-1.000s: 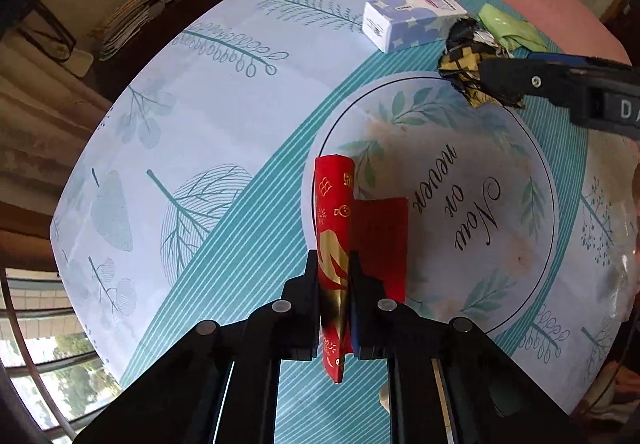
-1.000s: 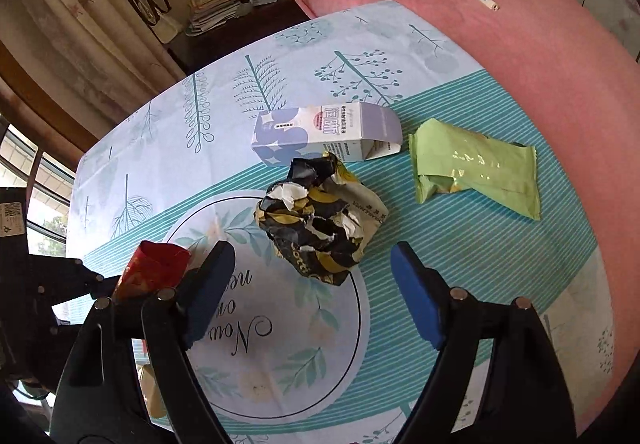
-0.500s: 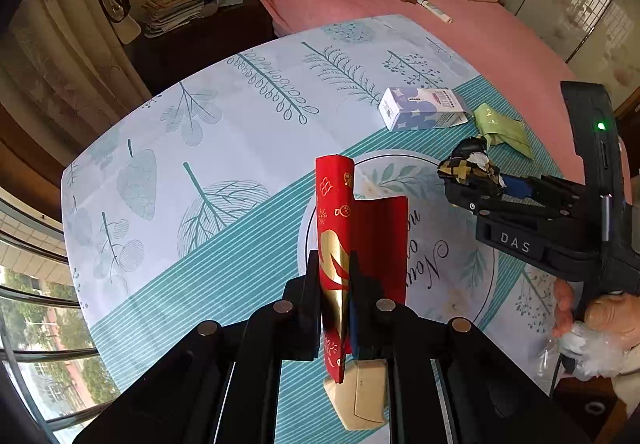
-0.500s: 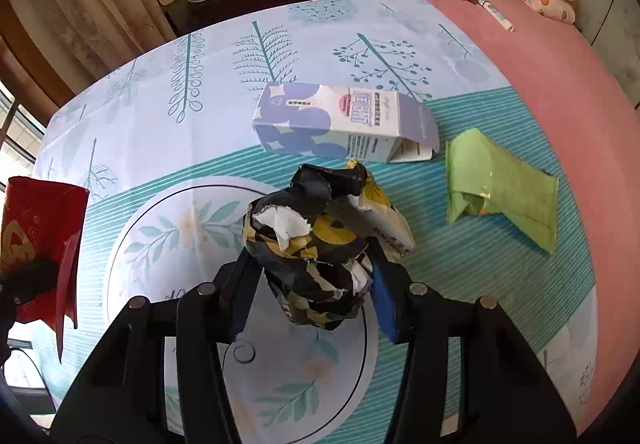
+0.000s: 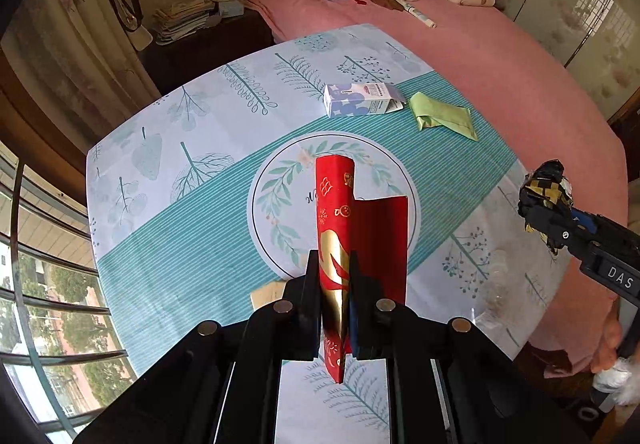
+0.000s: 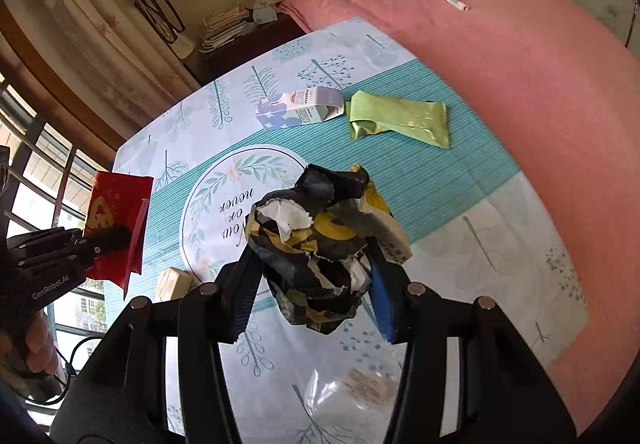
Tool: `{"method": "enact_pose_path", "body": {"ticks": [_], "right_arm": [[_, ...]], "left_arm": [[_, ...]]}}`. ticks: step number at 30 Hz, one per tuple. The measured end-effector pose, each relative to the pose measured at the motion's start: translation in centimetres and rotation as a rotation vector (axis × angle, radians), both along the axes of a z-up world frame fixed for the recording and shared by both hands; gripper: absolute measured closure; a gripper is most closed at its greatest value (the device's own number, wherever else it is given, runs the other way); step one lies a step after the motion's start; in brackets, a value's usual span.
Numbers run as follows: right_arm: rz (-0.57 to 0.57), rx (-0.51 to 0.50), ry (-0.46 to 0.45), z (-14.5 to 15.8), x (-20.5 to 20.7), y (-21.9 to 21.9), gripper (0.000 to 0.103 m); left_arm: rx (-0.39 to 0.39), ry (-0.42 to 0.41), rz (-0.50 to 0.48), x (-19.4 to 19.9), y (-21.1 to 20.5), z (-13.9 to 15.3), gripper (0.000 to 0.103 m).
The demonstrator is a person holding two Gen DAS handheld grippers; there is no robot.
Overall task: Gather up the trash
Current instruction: 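Carry the red envelope and black-gold wrapper down over the trash bin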
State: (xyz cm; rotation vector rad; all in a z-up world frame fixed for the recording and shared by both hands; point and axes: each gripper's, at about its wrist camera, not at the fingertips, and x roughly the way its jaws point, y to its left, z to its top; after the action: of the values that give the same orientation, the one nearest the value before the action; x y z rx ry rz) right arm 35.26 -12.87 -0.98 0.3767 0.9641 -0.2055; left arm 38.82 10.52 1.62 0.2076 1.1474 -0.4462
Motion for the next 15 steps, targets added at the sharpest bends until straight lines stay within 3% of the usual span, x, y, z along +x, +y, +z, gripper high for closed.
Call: {"method": "enact_pose_path", "body": {"ticks": [7, 15], "right_arm": [[0.032, 0.037, -0.045, 2.6, -9.0, -2.9, 0.057], [0.137, 0.054, -0.057, 3.1, -18.7, -6.8, 0.057]], "left_arm": [[0.019, -0.040, 0.047, -9.5, -3.5, 2.4, 0.093], [0.046, -0.056, 0.130, -20.6, -9.0, 2.6, 0.093]]}}
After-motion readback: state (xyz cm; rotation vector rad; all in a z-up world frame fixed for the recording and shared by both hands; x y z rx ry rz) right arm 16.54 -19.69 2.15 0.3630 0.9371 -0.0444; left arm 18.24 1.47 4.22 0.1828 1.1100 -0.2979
